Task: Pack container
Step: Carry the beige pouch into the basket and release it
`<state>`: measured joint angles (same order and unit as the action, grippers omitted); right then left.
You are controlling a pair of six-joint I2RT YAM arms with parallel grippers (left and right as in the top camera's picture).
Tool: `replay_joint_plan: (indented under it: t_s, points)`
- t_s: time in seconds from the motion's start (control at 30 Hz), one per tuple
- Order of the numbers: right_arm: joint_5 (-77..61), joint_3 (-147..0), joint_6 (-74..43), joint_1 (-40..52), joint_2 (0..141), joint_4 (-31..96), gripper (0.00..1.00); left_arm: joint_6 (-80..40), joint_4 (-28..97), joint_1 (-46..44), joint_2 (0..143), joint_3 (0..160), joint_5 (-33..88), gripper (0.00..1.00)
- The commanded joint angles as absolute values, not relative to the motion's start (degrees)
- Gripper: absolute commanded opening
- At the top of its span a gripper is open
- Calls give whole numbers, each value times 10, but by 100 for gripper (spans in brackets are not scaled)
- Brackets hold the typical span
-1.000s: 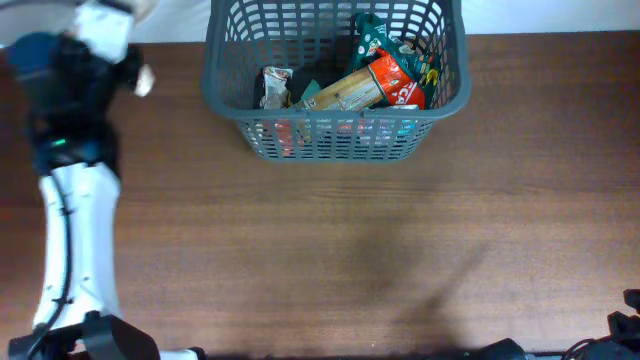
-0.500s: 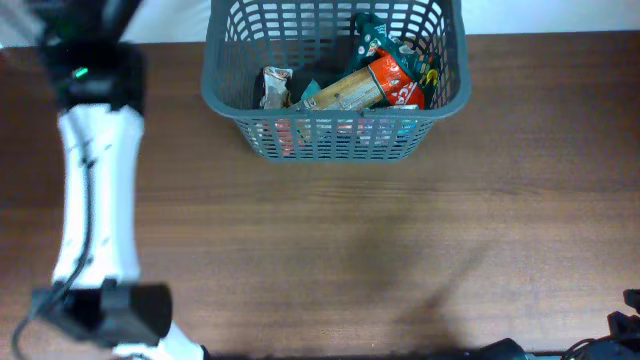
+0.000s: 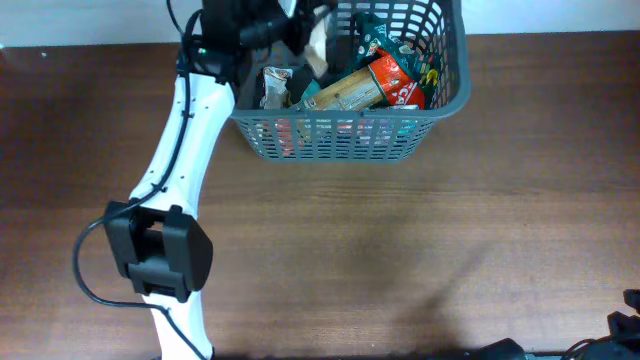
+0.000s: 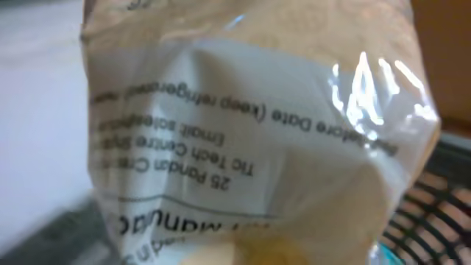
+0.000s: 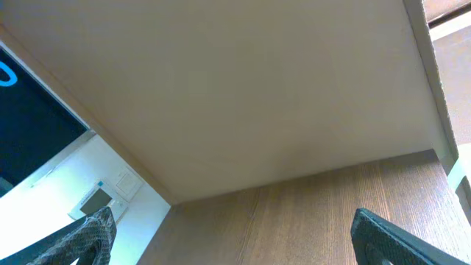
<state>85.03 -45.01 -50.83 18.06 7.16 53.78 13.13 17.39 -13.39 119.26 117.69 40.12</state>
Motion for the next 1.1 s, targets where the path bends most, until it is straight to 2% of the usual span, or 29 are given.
replay_joint_plan:
  t_s: [0.0, 0.2, 0.4, 0.83, 0.87, 0.9, 0.93, 1.07]
  points:
    - [857, -456, -509, 185, 68, 538, 99, 141, 245, -143, 1183, 1187, 403, 2]
    - [857, -456, -509, 185, 68, 538, 99, 197, 378, -155, 1211, 1186, 316, 2]
    - [857, -456, -509, 185, 68, 538, 99, 225, 402, -155, 1228, 1185, 297, 2]
    - [857, -456, -509, 185, 68, 538, 99, 226, 442, -153, 1275, 1185, 150, 2]
    - [857, -456, -509, 185, 68, 538, 99, 226, 442, -152, 1275, 1185, 143, 8]
    - [857, -456, -509, 185, 68, 538, 99, 226, 442, -151, 1274, 1186, 138, 46]
    - [857, -456, -509, 185, 68, 538, 99, 226, 442, -151, 1273, 1186, 136, 99]
    - [857, -456, -509, 185, 68, 538, 99, 226, 442, -151, 1257, 1209, 138, 99]
